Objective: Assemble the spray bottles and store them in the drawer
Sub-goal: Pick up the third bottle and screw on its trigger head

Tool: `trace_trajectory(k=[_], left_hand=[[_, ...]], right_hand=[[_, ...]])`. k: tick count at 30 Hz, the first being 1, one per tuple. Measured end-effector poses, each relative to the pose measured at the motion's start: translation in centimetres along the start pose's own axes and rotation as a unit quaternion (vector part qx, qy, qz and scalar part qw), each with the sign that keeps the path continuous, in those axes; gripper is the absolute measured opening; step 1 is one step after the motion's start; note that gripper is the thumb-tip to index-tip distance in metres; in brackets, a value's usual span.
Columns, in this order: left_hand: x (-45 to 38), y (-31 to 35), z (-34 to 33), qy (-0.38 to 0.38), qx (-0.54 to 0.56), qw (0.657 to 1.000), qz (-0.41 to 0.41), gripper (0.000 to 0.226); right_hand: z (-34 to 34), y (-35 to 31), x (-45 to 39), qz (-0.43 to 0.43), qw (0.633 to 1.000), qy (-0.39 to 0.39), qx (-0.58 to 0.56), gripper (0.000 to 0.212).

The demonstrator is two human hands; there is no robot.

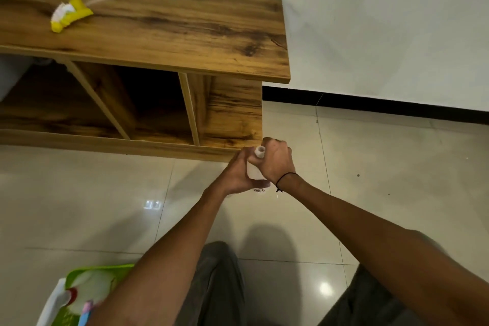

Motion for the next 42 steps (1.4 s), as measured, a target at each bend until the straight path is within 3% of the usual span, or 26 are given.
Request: trace_trajectory(k=[2,12,20,29,36,42], left_hand=[[1.5,0.3,1.2,0.021,0.022,1.0,-0.007,0.08],[8.5,-1.6,13.4,0.179,0.004,0.982,0.064,0.09],[12.0,-2.5,23.8,0.279,0.006,0.958,0.066,0.093],[15.0,-2.3,34.4,0.355,-0.012,0.93,0.094,0.087],[16.4,0.2,42.4,0.415,0.007,0.904,0.106,0.09],[16.4,4.0,48.7,0.45,-0.021,0.891,0.064,0.092]], right_hand=[[0.5,-2.6,1.1,0.024,1.0,-0.003,-0.02,0.033],[0.4,-16.5,2.8,0.145,0.985,-0.032,-0.087,0.03],[-1.3,-28.5,2.6,0.257,0.961,-0.029,-0.101,0.032],[-1.5,-40.5,2.3,0.321,0.936,-0.102,-0.102,0.035],[0.6,-50.6,1.6,0.373,0.916,-0.117,-0.086,0.033],[3.2,-56.4,0.3,0.408,0.898,-0.127,-0.107,0.032]])
Point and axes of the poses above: each hand's wrist, its own x-axis away from the middle knuckle, its own z-axis out of the back of the hand, y = z × x, the point moved 10 cm from there along -x, towards the middle knuckle, and after that the axes turned 7 degrees about -z, right-handed, at the moved point
